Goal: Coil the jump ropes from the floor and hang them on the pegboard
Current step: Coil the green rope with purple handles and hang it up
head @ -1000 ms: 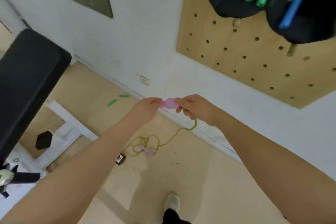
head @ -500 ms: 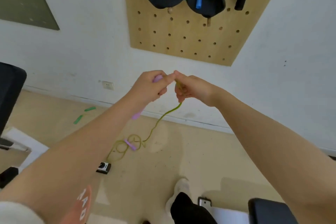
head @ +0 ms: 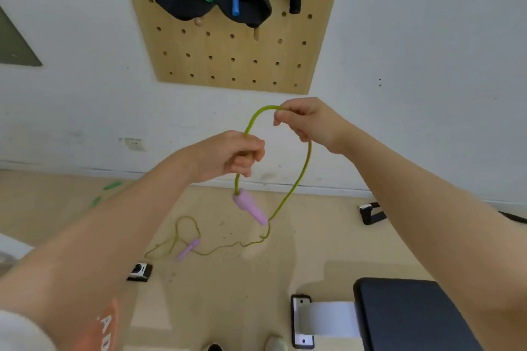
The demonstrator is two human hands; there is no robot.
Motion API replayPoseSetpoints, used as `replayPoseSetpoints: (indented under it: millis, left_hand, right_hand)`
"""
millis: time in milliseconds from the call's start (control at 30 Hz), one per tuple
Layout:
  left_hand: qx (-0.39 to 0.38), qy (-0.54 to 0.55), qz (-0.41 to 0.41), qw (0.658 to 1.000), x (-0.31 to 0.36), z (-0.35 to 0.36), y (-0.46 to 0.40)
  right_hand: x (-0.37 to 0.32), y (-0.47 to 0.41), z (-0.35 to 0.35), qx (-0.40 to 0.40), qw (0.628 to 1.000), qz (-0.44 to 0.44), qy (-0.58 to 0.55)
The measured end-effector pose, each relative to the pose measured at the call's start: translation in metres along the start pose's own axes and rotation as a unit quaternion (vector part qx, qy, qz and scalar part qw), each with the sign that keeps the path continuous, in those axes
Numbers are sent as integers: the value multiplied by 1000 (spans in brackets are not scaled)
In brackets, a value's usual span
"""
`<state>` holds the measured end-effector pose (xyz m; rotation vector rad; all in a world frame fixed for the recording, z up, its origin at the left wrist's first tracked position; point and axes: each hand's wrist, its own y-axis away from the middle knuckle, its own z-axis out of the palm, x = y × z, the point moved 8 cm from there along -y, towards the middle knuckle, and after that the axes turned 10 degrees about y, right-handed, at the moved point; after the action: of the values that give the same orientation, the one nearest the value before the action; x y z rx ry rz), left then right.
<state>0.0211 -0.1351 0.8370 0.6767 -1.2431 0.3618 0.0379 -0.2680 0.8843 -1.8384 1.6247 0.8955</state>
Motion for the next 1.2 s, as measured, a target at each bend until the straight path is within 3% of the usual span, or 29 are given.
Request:
replayPoseSetpoints:
  millis: [167, 233, 300, 367, 500, 567, 700, 800, 867, 967, 1067, 1200]
  left_hand:
    - [-60, 63, 9, 996, 2, 67, -13]
    - [-66, 95, 64, 991, 18, 80, -14]
    - [-54, 111, 113, 986, 35, 86, -16]
    - [-23, 123, 138, 982, 46, 86, -20]
    - [47, 197, 171, 964, 47, 78, -31]
    - [90, 177, 178, 964, 38, 70, -38]
    - [245, 38, 129, 960, 12, 37, -52]
    - [313, -6, 91, 945, -3, 9, -47]
    - [358, -56, 64, 930, -8, -13, -35]
    - [385, -91, 28, 918, -15, -25, -23]
    - [317, -62, 15, 946, -16, 7, -31]
    - [209, 13, 35, 977, -7, 64, -41]
  right_hand:
    - [33, 23, -66, 232, 972, 23, -15]
    - [54, 35, -79, 241, 970, 40, -9]
    - [73, 36, -67, 165, 983, 68, 47]
    - [85, 35, -41, 65, 980, 60, 178]
    - [93, 40, 12, -133, 938, 17, 321]
    - [84, 49, 32, -216, 905, -8, 366]
    - [50, 56, 42, -239, 881, -71, 402]
    - [59, 58, 25, -278, 895, 12, 349]
    - [76, 66, 15, -323, 883, 64, 336]
    - [83, 65, 3, -277, 898, 52, 337]
    - [60, 55, -4, -180, 935, -34, 305]
    - [24, 52, -25, -44, 949, -168, 263]
